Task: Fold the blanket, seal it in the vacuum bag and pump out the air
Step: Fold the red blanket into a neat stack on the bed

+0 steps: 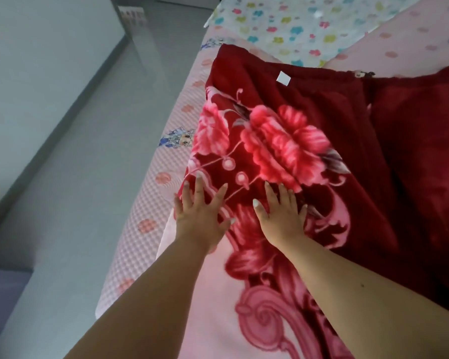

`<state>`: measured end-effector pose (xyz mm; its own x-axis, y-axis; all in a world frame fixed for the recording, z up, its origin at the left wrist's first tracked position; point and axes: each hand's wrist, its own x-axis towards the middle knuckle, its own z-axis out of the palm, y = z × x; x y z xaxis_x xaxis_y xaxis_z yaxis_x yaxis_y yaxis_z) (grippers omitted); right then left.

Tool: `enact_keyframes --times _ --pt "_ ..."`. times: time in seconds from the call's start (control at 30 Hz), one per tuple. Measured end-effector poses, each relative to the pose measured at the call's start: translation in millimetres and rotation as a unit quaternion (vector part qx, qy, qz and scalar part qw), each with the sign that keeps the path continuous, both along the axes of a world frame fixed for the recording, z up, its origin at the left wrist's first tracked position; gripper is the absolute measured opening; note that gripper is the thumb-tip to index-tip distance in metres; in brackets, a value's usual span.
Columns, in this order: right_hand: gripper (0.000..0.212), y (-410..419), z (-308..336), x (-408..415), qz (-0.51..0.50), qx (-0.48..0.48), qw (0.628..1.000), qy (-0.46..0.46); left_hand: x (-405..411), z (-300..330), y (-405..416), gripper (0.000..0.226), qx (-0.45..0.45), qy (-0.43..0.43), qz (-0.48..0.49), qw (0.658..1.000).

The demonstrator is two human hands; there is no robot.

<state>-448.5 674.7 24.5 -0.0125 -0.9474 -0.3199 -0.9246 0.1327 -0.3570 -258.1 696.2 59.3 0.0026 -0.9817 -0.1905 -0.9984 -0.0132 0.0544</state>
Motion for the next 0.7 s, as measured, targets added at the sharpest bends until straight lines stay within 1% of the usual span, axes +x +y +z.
enact_keyframes --times 0.07,0.1,0.17,0.2,0.23,0.3,0.33,0.37,0.4,0.43,0.47,0.5,0.53,0.6,0.67,0.7 --pt "0.076 -17.7 -4.8 6.8 -0.021 -0.009 1.0 -0.016 7.2 -6.9 -16.7 0.086 0.027 0.021 0.061 0.998" --pt "0.075 -25.9 -6.4 8.9 -0.033 -0.004 0.999 -0.025 12.0 -9.9 -25.3 0.087 0.041 0.046 0.084 0.995" --pt "0.072 -41.4 -8.2 19.1 -0.051 0.018 0.998 -0.034 23.2 -15.6 -43.3 0.081 0.056 0.131 0.103 0.984" --pt "0.072 -48.5 -7.4 29.2 -0.056 0.032 0.997 -0.038 31.3 -17.5 -50.7 0.072 0.05 0.198 0.108 0.973" --pt "0.071 -55.7 -5.9 42.9 -0.057 0.044 0.996 -0.047 42.1 -18.5 -56.7 0.06 0.036 0.278 0.124 0.952" --pt "0.063 -70.7 -0.5 77.2 -0.037 0.062 0.993 -0.094 71.1 -20.8 -61.6 0.035 0.014 0.414 0.204 0.887" --pt "0.06 -77.0 2.4 96.2 -0.019 0.067 0.99 -0.122 87.8 -23.6 -60.8 0.03 0.006 0.464 0.244 0.851" --pt "0.058 -82.4 5.0 114.7 -0.004 0.067 0.988 -0.138 104.7 -26.3 -59.4 0.03 0.011 0.504 0.271 0.82" --pt "0.056 -87.1 7.1 131.7 0.004 0.063 0.988 -0.143 119.5 -27.0 -58.7 0.029 0.032 0.533 0.283 0.797" --pt "0.057 -91.1 9.2 145.8 -0.001 0.059 0.988 -0.14 132.8 -27.2 -60.1 0.026 0.063 0.553 0.282 0.782" --pt "0.058 -95.1 8.9 157.3 -0.018 0.056 0.99 -0.129 145.7 -26.8 -63.9 0.022 0.096 0.557 0.269 0.78" --pt "0.06 -97.5 9.0 170.3 -0.047 0.056 0.991 -0.108 162.8 -24.5 -70.9 0.021 0.124 0.552 0.247 0.787" --pt "0.061 -97.0 8.1 176.3 -0.072 0.06 0.992 -0.082 174.2 -20.7 -76.8 0.02 0.142 0.535 0.224 0.802" --pt "0.061 -93.2 3.8 193.0 -0.124 0.062 0.99 -0.033 205.1 -10.7 -91.6 0.015 0.146 0.506 0.183 0.83" --pt "0.063 -89.2 3.3 216.5 -0.163 0.075 0.984 0.001 247.4 -2.1 -98.5 0.006 0.136 0.471 0.158 0.857" --pt "0.065 -87.4 4.6 227.7 -0.185 0.084 0.979 0.01 269.1 2.4 -100.7 0.006 0.136 0.447 0.142 0.873"
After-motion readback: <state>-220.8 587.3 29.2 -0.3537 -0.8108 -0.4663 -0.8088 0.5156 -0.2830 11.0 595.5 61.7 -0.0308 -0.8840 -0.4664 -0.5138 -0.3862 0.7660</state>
